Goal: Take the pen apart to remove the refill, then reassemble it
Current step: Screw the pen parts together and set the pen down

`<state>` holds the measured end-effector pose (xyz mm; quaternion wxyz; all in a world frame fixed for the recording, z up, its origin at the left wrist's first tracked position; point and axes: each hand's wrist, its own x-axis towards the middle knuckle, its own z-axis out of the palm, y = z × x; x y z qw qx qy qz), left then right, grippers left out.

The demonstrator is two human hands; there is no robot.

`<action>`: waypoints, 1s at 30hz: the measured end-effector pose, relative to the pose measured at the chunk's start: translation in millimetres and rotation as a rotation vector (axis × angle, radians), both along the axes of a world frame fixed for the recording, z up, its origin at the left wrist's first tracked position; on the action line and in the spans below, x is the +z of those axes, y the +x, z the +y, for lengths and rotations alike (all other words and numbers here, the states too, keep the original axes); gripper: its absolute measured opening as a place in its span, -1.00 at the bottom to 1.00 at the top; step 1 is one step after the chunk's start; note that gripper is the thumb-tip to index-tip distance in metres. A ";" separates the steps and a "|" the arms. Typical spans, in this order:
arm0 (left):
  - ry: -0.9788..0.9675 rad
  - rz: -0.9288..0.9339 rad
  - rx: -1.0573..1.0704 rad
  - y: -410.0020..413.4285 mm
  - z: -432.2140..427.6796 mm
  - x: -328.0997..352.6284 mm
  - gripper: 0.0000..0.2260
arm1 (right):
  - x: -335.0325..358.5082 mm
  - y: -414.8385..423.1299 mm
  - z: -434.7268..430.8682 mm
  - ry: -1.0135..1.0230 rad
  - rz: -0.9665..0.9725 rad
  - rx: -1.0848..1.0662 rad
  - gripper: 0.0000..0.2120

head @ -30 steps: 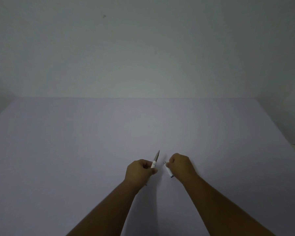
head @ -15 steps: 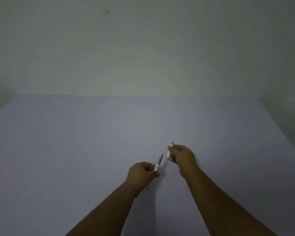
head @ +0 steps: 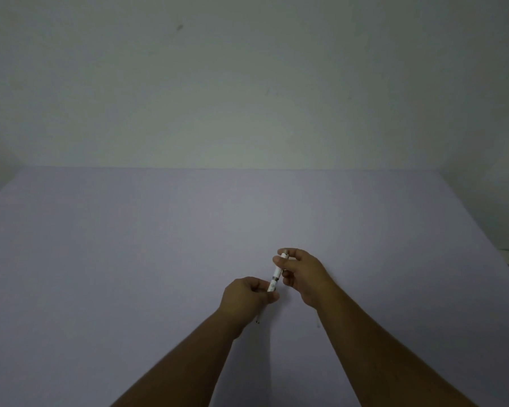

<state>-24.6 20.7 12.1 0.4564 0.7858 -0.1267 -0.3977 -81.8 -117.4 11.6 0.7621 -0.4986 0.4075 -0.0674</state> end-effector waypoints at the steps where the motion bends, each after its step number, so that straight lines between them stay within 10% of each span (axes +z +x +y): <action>1: -0.004 0.006 0.004 -0.3 0.1 0.0 -0.94 | 0.4 -0.6 0.9 -0.001 -0.004 0.022 -0.80; 30: -0.003 0.052 -0.013 -1.7 -0.4 -1.5 -0.95 | -1.1 -9.5 -2.6 -0.071 -0.004 0.120 -0.87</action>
